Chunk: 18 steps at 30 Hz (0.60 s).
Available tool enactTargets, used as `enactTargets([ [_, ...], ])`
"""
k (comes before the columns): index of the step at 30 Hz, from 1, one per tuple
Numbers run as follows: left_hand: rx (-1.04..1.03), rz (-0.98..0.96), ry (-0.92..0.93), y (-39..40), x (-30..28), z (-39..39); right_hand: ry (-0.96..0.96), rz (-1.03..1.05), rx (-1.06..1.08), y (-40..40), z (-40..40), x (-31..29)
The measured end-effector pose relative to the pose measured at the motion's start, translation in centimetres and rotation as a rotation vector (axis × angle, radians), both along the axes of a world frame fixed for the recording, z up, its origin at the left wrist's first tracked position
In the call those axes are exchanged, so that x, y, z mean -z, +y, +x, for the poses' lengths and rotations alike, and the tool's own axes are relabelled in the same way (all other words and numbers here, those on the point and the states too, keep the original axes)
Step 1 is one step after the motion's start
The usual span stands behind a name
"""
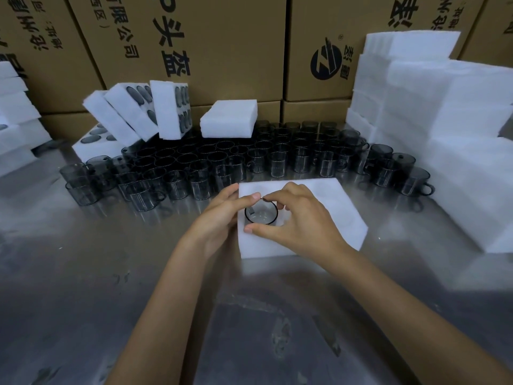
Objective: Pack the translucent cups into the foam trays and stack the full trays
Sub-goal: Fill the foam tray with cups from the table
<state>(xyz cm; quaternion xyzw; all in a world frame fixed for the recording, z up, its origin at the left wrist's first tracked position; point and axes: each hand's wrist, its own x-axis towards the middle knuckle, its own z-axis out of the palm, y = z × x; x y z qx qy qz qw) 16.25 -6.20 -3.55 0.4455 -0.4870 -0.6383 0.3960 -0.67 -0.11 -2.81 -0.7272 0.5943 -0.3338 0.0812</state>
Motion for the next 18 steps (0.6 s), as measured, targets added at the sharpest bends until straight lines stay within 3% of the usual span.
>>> enactTargets([
  [11, 0.014, -0.043, -0.032, -0.2, 1.0, -0.6, 0.465, -0.028, 0.044, 1.5, 0.9, 2.0],
  [18, 0.004, -0.072, -0.059, -0.5, 1.4, -0.7, 0.537, -0.012, 0.019, 1.1, 0.7, 2.0],
])
